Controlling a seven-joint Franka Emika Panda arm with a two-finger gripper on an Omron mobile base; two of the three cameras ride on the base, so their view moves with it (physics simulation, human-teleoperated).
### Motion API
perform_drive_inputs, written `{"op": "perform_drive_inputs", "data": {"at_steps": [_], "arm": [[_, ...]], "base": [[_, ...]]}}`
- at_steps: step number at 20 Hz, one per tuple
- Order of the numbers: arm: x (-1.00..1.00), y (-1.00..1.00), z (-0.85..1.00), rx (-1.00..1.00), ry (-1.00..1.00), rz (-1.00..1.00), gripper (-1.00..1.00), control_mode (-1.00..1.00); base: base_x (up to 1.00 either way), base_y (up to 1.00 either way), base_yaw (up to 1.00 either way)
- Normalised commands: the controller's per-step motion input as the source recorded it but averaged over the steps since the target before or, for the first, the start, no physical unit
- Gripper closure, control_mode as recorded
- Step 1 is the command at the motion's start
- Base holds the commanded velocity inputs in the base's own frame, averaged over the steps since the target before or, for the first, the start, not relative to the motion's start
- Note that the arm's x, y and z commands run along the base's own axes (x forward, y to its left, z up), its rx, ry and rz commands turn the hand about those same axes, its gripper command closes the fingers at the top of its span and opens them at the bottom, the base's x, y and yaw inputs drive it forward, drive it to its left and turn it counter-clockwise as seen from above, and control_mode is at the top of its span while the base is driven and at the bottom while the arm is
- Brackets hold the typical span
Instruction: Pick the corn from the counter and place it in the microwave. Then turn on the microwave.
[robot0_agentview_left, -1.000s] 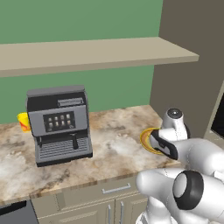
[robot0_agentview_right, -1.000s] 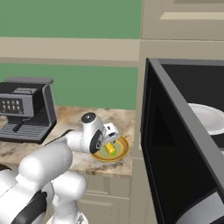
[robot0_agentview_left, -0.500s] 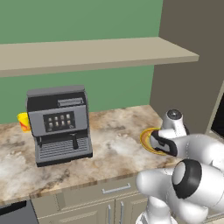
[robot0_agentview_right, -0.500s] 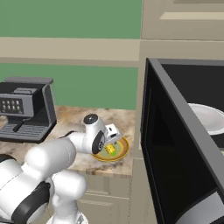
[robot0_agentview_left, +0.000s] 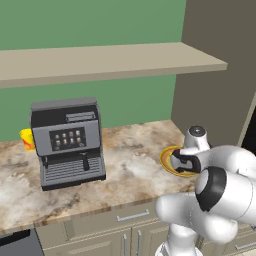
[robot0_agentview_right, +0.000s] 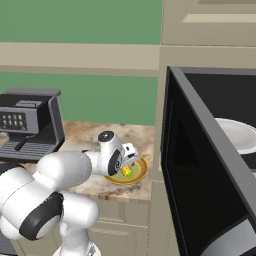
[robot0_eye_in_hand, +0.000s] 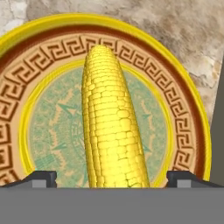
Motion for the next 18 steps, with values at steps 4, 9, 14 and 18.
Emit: {"op": "perform_drive_inputs", "data": {"at_steps": [4, 9, 14, 18], "arm": [[0.09, -0.05, -0.11, 0.00, 0.02, 0.00, -1.00, -1.00], [0.08, -0.04, -0.13, 0.00, 0.02, 0.00, -1.00, -1.00], [0.06, -0.01, -0.14, 0.00, 0.01, 0.00, -1.00, -1.00], [0.03, -0.01, -0.15, 0.00, 0.00, 0.00, -1.00, -1.00]], "base": [[0.00, 0.00, 0.00], [0.00, 0.00, 0.00], [0.00, 0.00, 0.00], [0.00, 0.00, 0.00]]}}
